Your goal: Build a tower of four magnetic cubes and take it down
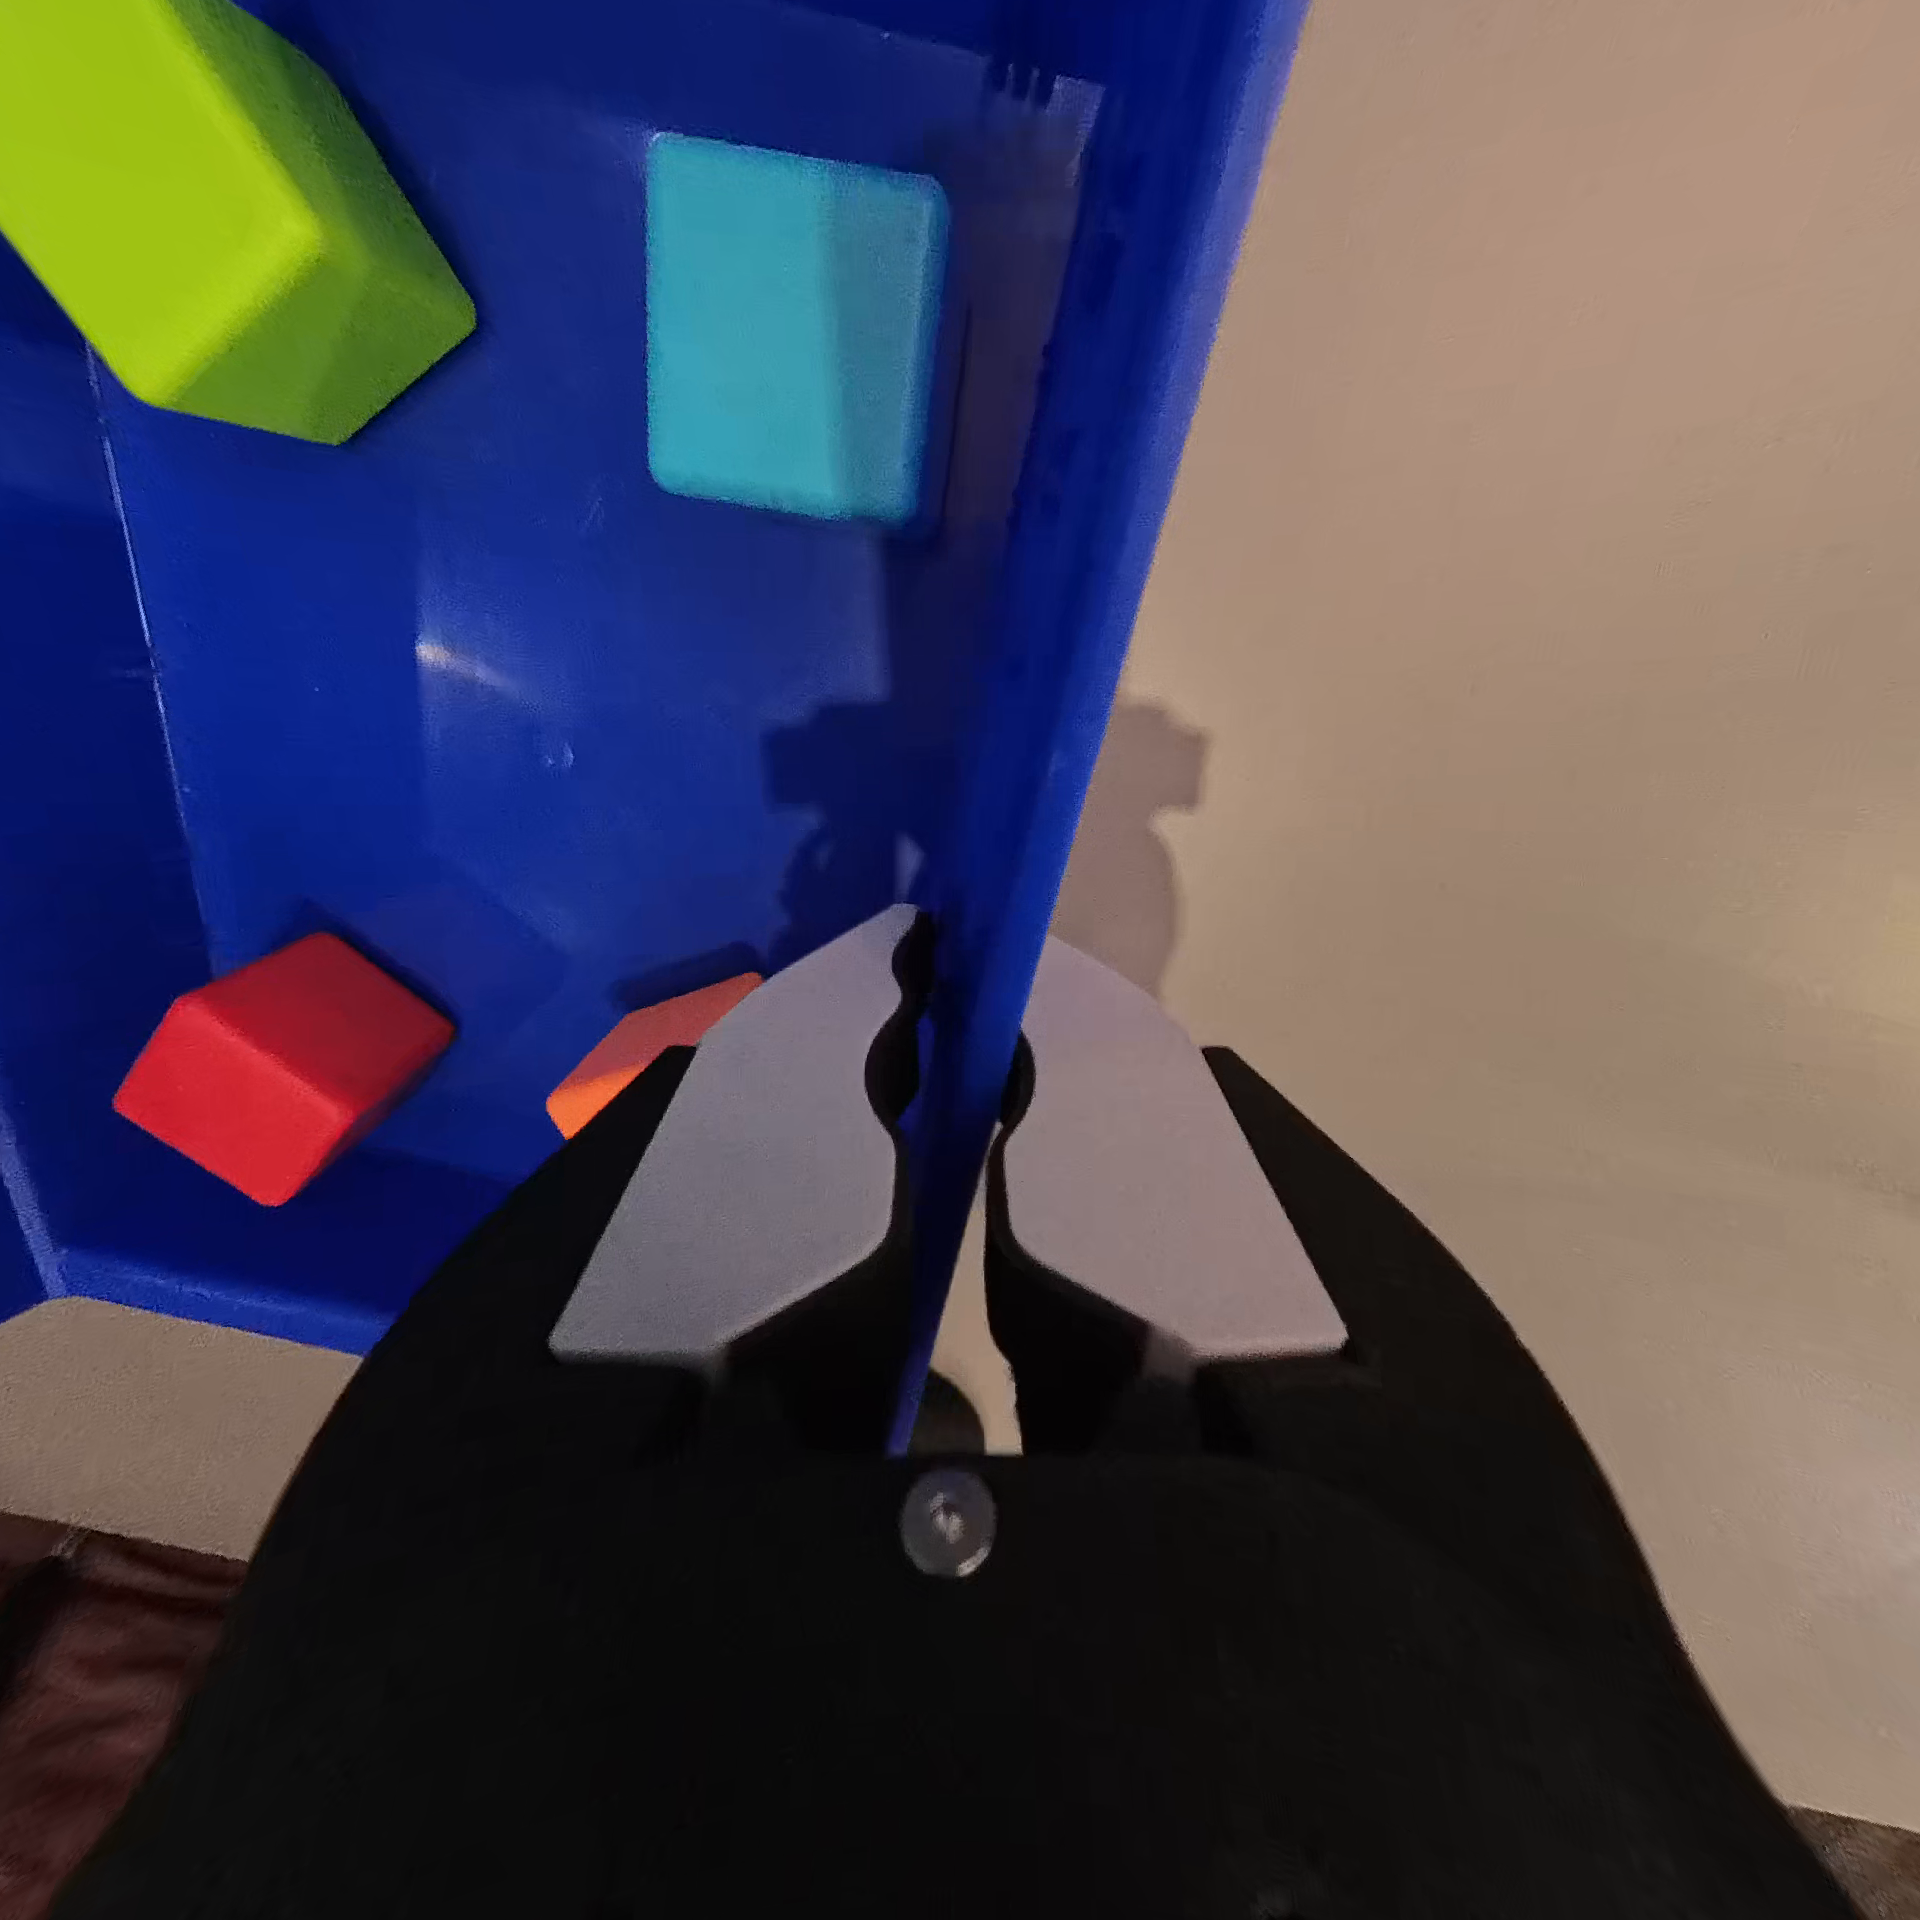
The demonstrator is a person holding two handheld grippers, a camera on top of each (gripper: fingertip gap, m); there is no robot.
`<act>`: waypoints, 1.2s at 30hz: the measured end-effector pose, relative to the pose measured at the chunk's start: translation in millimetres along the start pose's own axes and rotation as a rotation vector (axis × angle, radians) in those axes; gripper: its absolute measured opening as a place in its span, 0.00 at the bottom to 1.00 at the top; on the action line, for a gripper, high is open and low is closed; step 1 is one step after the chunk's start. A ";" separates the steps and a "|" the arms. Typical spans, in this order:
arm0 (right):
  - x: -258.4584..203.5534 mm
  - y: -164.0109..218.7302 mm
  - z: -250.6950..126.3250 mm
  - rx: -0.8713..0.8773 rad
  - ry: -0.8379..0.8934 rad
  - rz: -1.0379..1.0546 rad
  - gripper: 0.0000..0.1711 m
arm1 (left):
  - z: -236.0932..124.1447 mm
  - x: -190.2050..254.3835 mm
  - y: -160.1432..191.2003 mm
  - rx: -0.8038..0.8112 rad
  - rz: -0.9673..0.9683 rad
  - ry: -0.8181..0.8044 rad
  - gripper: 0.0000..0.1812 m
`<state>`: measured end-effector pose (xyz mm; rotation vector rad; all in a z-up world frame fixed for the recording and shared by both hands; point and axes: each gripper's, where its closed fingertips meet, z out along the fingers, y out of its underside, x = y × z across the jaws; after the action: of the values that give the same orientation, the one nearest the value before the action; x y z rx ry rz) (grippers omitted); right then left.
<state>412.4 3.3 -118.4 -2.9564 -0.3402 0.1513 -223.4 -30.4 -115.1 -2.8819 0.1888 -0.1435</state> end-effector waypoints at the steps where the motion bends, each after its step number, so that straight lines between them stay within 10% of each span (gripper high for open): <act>1: -6.8 -2.6 1.1 -0.002 0.000 0.004 0.05 | 1.4 8.1 -2.5 -0.002 0.026 0.005 0.12; 18: -99.0 -16.7 11.6 -0.048 0.036 -0.149 0.07 | 17.0 114.9 -18.1 -0.024 0.296 -0.002 0.12; 36: -94.1 -28.6 22.4 -0.028 0.066 -0.160 0.10 | -0.7 117.5 -38.1 0.105 0.329 -0.097 0.21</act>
<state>312.3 12.2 -127.8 -2.9368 -0.5716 0.0292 -103.1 -10.5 -95.3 -2.7002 0.6113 0.0461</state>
